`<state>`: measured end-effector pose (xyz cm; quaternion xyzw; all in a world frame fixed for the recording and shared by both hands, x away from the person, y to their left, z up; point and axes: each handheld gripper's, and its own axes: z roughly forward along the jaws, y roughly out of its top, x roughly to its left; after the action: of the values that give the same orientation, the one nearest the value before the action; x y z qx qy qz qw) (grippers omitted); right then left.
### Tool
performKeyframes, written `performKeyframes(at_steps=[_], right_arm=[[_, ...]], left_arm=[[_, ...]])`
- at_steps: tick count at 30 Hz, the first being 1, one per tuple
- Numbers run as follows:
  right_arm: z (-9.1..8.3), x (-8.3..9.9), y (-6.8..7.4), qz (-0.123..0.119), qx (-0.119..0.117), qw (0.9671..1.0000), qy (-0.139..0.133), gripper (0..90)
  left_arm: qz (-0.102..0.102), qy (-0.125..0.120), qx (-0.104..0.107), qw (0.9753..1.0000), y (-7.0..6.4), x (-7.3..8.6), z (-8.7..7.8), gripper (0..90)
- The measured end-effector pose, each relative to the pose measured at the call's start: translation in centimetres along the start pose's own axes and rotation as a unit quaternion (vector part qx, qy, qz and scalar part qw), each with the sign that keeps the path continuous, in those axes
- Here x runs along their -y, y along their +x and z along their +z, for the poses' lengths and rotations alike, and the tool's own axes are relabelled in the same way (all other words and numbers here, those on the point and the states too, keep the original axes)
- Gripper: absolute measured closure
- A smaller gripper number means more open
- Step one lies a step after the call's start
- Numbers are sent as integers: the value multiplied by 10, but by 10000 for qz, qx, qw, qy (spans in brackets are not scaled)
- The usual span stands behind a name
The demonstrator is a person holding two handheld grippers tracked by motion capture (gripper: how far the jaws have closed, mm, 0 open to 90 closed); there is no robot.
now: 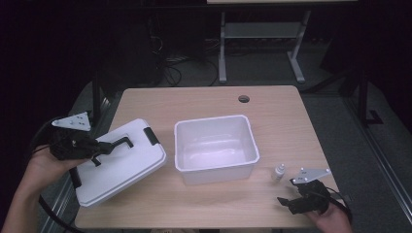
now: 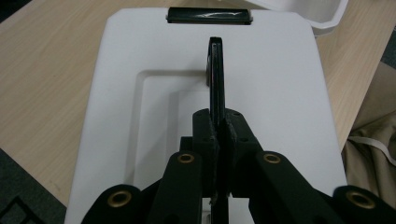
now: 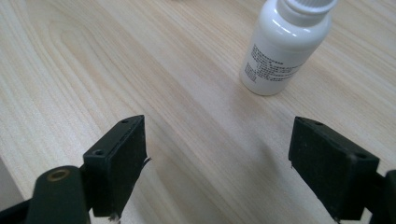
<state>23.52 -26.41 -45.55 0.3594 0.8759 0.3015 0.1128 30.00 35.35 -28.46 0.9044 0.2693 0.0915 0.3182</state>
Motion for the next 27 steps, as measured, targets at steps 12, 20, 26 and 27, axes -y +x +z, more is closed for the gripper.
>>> performKeyframes(at_steps=[12, 20, 26, 27], right_arm=[[1, 0, 1, -12, 24, 10000, 20, 186], [2, 1, 2, 11, 21, 10000, 31, 187], [3, 2, 1, 35, 20, 10000, 58, 186], [3, 2, 1, 44, 23, 10000, 56, 186]], left_arm=[[-118, 20, -53, 9999, 2, 18, 21, 844], [-142, 45, -58, 9999, 4, 30, 36, 844], [-145, 55, -70, 9999, 5, 34, 43, 844], [-156, 50, -66, 9998, 4, 35, 44, 844]])
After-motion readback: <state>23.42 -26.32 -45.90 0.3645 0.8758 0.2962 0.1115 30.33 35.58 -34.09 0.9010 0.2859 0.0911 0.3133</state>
